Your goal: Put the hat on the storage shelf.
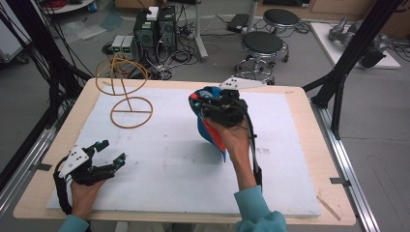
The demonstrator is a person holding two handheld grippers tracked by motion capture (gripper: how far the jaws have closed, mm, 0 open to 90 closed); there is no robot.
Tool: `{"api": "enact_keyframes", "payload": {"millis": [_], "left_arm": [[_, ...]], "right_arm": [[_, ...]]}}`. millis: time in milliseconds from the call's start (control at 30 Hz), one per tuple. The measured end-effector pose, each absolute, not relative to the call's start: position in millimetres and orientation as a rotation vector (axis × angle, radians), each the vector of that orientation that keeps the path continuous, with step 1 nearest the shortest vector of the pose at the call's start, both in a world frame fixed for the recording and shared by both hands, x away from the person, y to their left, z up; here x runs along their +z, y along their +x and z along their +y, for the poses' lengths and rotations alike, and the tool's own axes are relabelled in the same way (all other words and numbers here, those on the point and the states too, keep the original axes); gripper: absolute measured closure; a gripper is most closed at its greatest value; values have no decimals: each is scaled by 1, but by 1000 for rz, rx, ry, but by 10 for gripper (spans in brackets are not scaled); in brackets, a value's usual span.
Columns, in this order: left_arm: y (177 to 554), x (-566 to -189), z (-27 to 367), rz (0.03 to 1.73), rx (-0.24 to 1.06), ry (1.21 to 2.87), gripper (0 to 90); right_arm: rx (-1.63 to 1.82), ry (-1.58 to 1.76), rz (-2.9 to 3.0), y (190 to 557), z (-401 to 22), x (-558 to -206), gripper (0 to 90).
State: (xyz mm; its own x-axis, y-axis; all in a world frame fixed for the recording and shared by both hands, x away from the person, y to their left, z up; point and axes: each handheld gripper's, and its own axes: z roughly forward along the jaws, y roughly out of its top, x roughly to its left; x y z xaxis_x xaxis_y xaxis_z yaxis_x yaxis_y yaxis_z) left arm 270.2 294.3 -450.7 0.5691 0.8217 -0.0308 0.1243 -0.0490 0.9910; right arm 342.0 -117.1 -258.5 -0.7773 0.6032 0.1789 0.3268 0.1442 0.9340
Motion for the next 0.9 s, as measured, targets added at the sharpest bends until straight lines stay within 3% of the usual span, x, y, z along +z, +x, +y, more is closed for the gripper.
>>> {"api": "enact_keyframes", "payload": {"millis": [900], "left_arm": [[271, -451, 295, 839, 686, 1536, 173]], "right_arm": [[1723, 770, 2407, 342, -42, -292, 762]]}}
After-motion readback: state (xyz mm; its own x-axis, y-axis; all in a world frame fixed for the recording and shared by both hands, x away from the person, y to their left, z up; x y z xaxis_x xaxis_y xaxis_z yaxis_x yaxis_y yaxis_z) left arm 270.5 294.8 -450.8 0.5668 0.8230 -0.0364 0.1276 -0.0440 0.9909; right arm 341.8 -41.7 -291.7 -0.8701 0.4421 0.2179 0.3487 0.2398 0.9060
